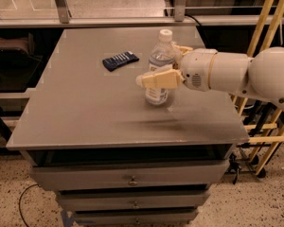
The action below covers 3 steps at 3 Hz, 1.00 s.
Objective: Place blue plastic bottle upright
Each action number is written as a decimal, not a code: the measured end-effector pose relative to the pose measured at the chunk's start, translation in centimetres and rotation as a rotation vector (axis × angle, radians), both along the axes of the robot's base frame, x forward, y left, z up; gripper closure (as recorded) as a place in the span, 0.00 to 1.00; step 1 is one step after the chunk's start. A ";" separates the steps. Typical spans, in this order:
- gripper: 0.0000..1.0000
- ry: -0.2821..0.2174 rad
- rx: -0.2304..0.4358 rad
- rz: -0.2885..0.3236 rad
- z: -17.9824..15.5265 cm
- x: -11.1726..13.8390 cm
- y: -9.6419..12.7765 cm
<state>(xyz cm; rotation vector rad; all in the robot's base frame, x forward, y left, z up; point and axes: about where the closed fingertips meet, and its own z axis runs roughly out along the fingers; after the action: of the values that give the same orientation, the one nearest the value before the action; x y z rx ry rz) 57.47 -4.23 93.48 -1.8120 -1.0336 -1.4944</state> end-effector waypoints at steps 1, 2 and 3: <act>0.00 0.000 0.000 0.000 0.0 0.0 0.0; 0.00 0.000 -0.027 0.035 0.3 -0.2 0.0; 0.00 0.003 -0.070 0.009 1.2 -1.7 -1.6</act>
Offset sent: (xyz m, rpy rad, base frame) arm -0.0043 -0.0050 0.0070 -0.0746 -0.0046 0.0846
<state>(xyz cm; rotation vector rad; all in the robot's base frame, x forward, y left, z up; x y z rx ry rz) 55.78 -5.80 94.66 -1.8540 -1.1037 -1.4666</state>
